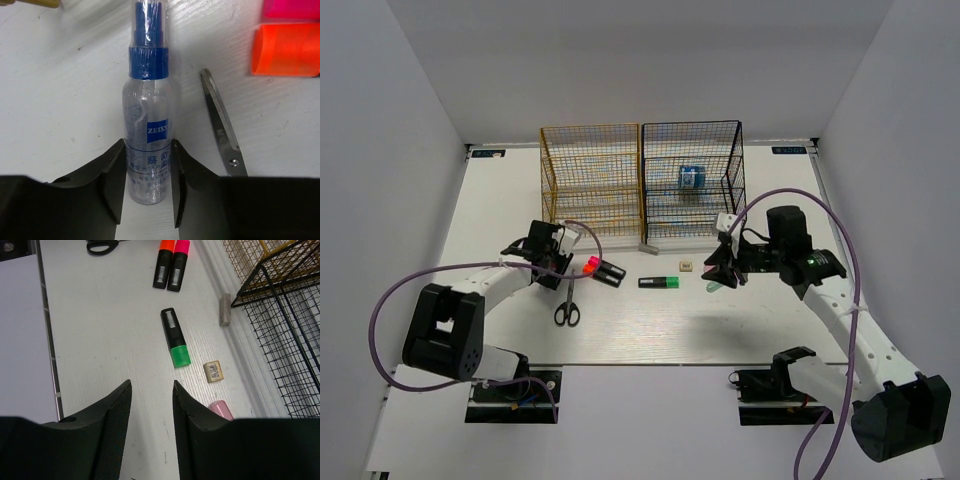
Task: Sort the stationery into containers
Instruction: Pick up the stationery from the center of the board, then place the stationery in the storage box, then pick up the scissors from the center of the board.
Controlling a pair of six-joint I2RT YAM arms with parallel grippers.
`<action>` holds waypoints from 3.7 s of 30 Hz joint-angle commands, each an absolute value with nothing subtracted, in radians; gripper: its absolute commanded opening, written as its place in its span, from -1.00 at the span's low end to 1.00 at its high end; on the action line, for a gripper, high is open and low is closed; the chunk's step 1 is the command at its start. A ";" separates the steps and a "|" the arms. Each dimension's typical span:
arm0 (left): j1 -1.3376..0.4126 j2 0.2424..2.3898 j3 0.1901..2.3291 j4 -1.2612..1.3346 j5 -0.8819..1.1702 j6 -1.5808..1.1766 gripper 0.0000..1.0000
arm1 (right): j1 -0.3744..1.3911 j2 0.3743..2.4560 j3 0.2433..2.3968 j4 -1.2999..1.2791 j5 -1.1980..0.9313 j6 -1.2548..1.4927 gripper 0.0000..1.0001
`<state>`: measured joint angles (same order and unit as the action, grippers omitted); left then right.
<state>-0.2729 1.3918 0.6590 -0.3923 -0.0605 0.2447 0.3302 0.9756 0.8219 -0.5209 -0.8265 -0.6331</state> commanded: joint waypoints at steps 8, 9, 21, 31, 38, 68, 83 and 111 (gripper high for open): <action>-0.267 1.275 0.706 -0.613 0.057 0.201 -1.00 | 0.299 0.953 0.811 -0.514 -0.884 -0.620 -0.16; -0.276 1.170 0.725 -0.626 0.073 0.193 -1.00 | 0.299 0.956 0.816 -0.514 -0.890 -0.617 -0.37; -0.288 0.974 0.994 -0.533 0.379 0.219 -1.00 | 0.295 0.963 0.818 -0.528 -0.897 -0.623 -1.00; -0.291 1.339 1.192 -0.161 0.324 0.679 -1.00 | 0.293 0.988 0.807 -0.500 -0.867 -0.604 -1.00; -0.359 1.509 1.298 0.095 0.129 0.952 -1.00 | 0.291 1.011 0.805 -0.488 -0.854 -0.600 -1.00; -0.371 1.805 1.450 0.195 -0.067 1.072 -0.70 | 0.210 1.014 0.801 -0.497 -0.870 -0.595 -0.98; -0.370 1.775 1.480 0.233 -0.118 0.974 0.17 | 0.166 1.011 0.802 -0.505 -0.917 -0.588 -0.96; -0.715 0.864 0.721 -1.032 -0.482 -0.770 -0.40 | 0.126 1.164 0.930 -0.644 -0.980 -0.482 0.49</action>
